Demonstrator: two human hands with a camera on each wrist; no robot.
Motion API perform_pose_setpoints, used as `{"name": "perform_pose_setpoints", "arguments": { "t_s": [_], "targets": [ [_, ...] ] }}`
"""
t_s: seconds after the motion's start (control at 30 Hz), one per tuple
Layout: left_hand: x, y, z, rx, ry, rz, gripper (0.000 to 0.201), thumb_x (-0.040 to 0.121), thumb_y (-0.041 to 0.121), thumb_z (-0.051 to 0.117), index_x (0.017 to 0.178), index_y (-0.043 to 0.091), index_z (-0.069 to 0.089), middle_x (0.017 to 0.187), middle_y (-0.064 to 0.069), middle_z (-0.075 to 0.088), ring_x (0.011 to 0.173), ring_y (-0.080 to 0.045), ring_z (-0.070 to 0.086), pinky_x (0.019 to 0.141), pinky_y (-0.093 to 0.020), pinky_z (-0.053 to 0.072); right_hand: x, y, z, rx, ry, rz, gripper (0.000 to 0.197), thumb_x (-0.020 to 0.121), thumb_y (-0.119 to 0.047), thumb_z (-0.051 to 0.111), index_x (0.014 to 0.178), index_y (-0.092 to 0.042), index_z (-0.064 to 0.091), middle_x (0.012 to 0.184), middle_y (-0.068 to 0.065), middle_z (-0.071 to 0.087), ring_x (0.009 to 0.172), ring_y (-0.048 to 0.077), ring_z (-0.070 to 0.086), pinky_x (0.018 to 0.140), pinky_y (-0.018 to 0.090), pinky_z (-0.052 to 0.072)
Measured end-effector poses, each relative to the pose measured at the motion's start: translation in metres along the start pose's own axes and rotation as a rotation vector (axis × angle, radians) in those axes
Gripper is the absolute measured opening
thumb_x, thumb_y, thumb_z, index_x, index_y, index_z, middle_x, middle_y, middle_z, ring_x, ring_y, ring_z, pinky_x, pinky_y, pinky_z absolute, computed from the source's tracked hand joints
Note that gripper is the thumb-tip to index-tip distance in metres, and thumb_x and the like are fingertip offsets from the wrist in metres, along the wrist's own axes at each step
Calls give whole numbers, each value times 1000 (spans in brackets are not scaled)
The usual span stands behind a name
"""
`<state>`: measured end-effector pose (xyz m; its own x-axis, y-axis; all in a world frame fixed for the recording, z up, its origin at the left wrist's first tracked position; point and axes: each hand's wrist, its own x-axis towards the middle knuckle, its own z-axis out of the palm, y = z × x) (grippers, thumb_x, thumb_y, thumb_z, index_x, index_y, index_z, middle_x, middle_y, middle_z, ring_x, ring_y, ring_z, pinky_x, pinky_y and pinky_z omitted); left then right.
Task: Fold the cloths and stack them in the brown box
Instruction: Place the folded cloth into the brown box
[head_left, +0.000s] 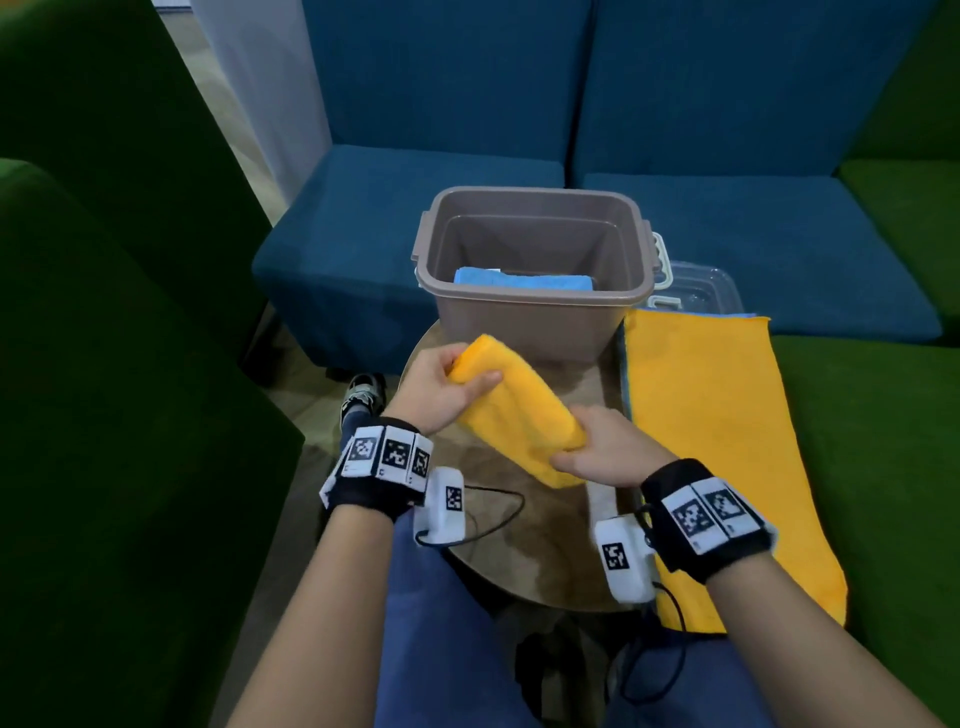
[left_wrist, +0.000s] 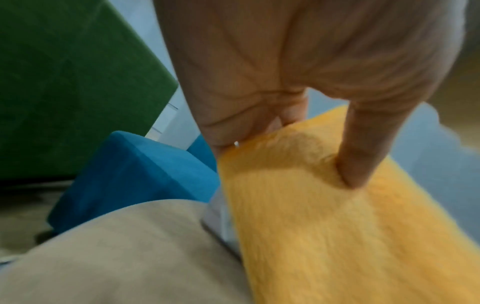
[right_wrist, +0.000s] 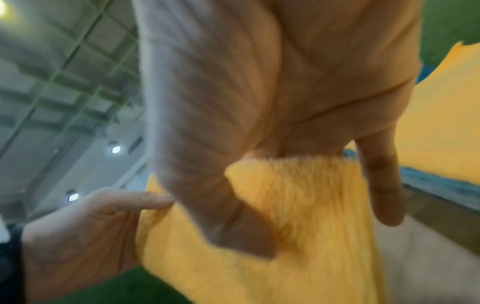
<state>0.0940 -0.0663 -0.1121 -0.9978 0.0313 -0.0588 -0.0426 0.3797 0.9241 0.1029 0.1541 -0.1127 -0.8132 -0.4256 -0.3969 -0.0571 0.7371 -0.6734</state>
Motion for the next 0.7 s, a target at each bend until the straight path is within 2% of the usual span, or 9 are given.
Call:
{"name": "perform_pose_setpoints", "arguments": {
  "t_s": [0.1,0.17,0.27,0.37,0.43,0.5,0.6,0.67,0.7],
  "targets": [
    [6,10,9,107,148,149,40,90,45,59,85,6,63,75,-10,63,68,-19,57,64,-34,46,0,-2,2,289,106,-106,34,89,-32,70,121,-24,60,106,-12,67,94,3,64,73,18,51],
    [8,11,12,231,266,175,49,93,52,51,76,6,53,61,-5,50,61,-24,49,59,-38,39,2,5,6,364,172,-139,35,91,-32,66,124,-21,61,112,-10,67,99,3,65,81,24,54],
    [8,11,6,287,412,125,48,96,52,46,66,15,41,56,5,37,59,-24,41,56,-35,31,1,10,6,332,235,-198,24,93,-30,64,116,-22,63,106,-10,68,93,-2,63,77,21,51],
    [17,23,7,250,493,80,45,97,52,44,74,13,45,61,5,42,66,-26,46,60,-35,32,0,1,-6,253,328,-279,8,95,-25,61,100,-19,62,89,-8,65,79,-3,59,64,15,43],
    [33,40,9,243,536,95,43,98,51,42,79,12,46,67,1,46,72,-28,48,63,-36,33,3,-6,-25,196,432,-340,7,95,-22,61,101,-19,61,87,-8,64,78,-2,57,65,17,42],
    [51,60,9,215,580,135,43,99,49,41,77,12,42,68,0,44,72,-29,47,63,-37,33,7,-13,-51,120,543,-386,14,96,-22,61,109,-18,63,94,-7,66,85,6,58,69,20,42],
    [76,75,7,155,590,116,52,95,59,32,70,15,37,62,5,38,69,-25,45,64,-34,30,13,-22,-89,54,620,-383,12,95,-20,61,105,-14,63,93,-1,65,87,16,58,67,26,38],
    [87,72,6,224,490,73,63,88,74,15,65,18,32,64,4,40,71,-26,46,71,-36,34,17,-25,-109,8,654,-368,16,95,-18,60,109,-13,65,97,0,65,90,18,57,71,27,36],
    [90,66,8,315,386,46,66,87,77,11,66,19,34,67,2,45,75,-28,49,80,-39,37,18,-25,-117,-36,681,-360,18,95,-18,60,112,-14,65,99,0,65,92,18,57,73,26,35]
  ]
}}
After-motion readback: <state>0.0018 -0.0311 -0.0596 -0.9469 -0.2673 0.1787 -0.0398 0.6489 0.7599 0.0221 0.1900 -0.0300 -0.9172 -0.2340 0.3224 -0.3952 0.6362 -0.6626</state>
